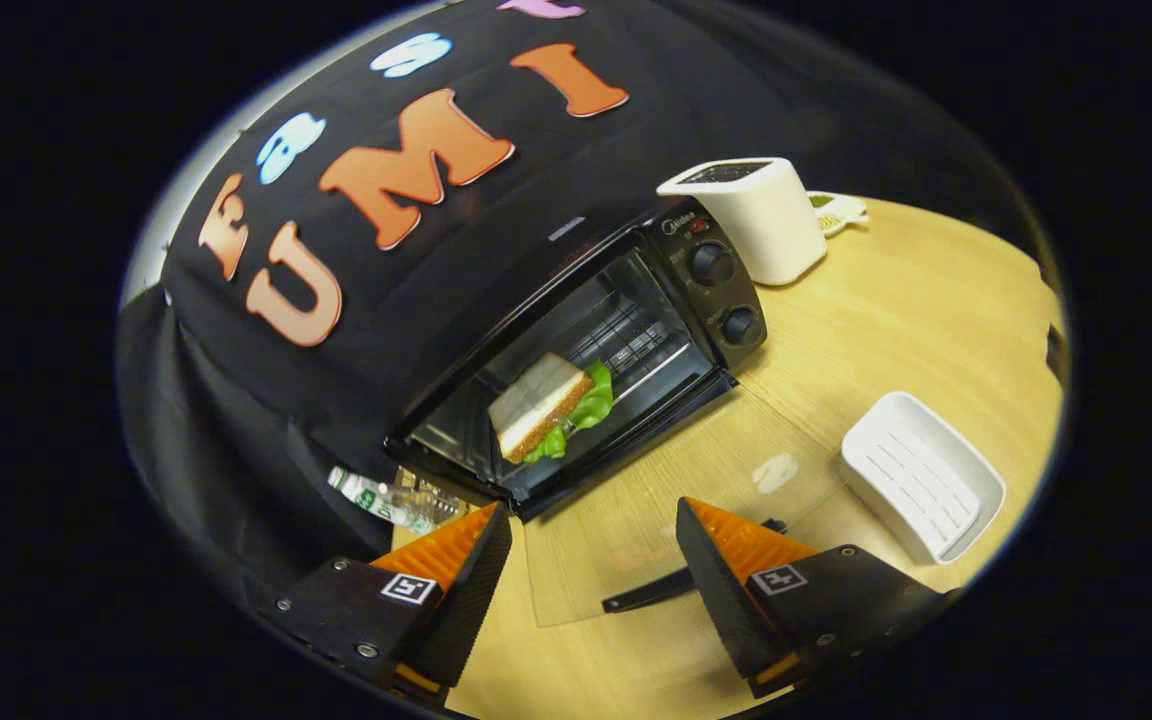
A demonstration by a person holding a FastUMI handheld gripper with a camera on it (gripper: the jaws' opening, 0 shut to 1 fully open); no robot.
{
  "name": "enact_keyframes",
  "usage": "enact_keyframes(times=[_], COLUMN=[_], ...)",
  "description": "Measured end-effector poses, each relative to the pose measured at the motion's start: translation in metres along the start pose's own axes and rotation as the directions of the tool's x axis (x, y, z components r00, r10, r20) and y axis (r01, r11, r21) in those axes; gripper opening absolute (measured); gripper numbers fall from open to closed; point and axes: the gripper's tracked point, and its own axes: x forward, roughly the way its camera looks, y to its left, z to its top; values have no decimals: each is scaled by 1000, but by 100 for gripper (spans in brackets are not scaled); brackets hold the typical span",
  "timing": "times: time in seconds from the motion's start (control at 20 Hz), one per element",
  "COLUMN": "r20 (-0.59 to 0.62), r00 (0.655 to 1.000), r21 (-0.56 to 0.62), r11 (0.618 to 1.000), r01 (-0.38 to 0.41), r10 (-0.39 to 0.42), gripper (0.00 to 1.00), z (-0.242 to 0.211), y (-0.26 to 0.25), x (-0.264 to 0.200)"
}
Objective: Open the toaster oven, put the food inside, and close the toaster oven door.
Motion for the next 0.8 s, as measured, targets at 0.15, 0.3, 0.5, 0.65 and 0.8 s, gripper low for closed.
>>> enact_keyframes(times=[0.15, 0.3, 0.5, 0.65, 0.8], r20=[-43, -82, -150, -187, -205], r00=[999, 993, 978, 966, 957], r21=[-156, -311, -420, -430, -448], r11=[987, 949, 905, 899, 889], r01=[21, 56, 67, 81, 94], r10=[-28, -85, -142, -176, -204], gripper=[99, 99, 99, 99, 99], z=[-21, -45, -78, -92, -98], y=[-11, -29, -46, -50, -55], x=[-9, -13, -14, -8, 4])
